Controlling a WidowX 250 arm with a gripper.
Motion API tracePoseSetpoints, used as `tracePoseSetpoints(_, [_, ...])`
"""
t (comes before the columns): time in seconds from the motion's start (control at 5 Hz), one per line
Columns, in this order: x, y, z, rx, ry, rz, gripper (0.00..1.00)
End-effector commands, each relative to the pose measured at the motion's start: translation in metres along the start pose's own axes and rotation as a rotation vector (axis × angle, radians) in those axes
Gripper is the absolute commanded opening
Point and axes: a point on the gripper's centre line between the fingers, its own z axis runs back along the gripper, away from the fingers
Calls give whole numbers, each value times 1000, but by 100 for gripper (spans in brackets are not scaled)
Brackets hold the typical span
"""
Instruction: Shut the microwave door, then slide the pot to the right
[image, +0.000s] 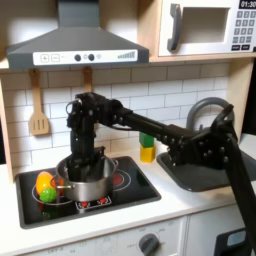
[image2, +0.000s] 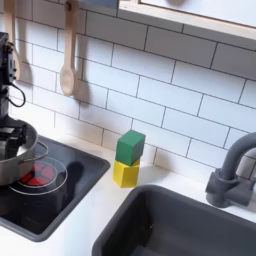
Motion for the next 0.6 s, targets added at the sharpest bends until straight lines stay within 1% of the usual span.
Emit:
tracePoseSetpoints(0.0, [0, -2, 6, -2, -23, -16, 100])
tracePoseSetpoints(0.2, [-1, 0, 3, -3, -14, -10, 100])
tracePoseSetpoints(0.4, [-2, -2, 3, -8, -12, -16, 100])
